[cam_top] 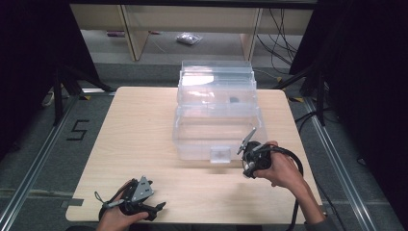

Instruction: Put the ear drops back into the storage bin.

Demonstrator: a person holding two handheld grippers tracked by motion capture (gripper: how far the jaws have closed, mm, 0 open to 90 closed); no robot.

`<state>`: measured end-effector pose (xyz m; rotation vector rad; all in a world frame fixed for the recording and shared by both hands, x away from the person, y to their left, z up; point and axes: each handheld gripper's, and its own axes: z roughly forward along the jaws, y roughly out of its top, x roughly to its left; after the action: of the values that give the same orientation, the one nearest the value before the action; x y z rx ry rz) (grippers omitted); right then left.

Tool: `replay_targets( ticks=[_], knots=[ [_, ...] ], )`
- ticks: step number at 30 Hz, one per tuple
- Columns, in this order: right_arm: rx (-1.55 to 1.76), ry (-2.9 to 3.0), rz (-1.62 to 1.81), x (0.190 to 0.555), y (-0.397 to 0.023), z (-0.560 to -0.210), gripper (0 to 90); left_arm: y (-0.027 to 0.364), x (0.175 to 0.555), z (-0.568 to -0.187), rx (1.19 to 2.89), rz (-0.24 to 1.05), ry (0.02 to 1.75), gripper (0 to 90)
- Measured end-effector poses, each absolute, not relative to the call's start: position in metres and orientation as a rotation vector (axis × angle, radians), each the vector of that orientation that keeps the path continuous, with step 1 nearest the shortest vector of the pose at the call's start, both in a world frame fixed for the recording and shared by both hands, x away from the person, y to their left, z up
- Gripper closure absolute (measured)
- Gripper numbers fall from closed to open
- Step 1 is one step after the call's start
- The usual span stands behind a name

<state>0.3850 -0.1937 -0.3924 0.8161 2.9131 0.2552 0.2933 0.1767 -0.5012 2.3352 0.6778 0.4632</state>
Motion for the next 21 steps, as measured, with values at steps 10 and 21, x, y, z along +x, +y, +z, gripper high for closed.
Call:
replay_targets(
  ticks=[10, 21],
  knots=[
    [0.767, 2.941, 0.273, 0.395, -0.198, -0.376, 60.1, 0.175, 0.293, -0.503, 2.302, 0.468, 0.703, 16.0],
    [0.753, 2.915, 0.331, 0.401, -0.201, -0.352, 60.1, 0.175, 0.293, -0.504, 2.3, 0.465, 0.712, 16.0]
  ],
)
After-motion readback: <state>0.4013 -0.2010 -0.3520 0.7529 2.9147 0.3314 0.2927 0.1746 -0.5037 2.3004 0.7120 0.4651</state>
